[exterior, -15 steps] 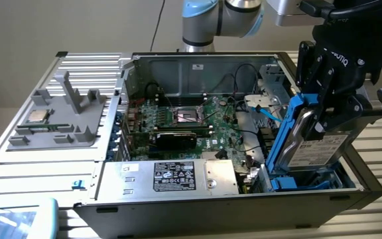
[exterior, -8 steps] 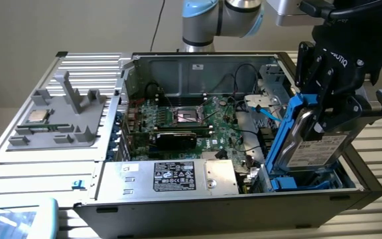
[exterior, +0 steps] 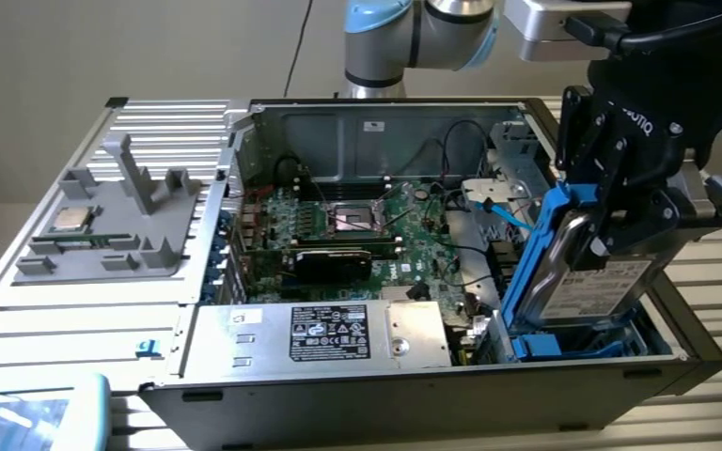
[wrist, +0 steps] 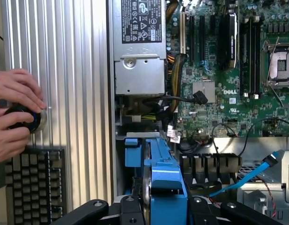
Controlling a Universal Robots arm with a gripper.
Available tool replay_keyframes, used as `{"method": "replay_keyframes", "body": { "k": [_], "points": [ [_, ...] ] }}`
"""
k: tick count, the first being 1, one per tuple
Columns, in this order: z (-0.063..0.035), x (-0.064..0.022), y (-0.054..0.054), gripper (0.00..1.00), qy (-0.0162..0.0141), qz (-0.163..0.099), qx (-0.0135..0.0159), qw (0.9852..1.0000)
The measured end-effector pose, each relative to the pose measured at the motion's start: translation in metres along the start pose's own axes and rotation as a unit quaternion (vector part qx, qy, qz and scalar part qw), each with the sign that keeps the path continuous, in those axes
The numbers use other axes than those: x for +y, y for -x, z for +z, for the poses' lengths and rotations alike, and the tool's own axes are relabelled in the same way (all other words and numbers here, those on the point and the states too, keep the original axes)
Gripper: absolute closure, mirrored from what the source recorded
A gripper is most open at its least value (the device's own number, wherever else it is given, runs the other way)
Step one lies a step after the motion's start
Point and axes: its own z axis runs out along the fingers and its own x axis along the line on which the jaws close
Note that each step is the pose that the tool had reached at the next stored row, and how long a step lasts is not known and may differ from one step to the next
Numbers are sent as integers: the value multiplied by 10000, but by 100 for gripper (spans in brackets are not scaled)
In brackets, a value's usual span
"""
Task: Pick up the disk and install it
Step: 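Insert the disk into the insertion slot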
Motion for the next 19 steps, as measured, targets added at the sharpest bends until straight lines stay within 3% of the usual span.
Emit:
{"method": "replay_keyframes", "body": {
  "k": [19],
  "points": [
    [129, -34, 7, 63, 34, -1, 1, 10000]
  ]
}}
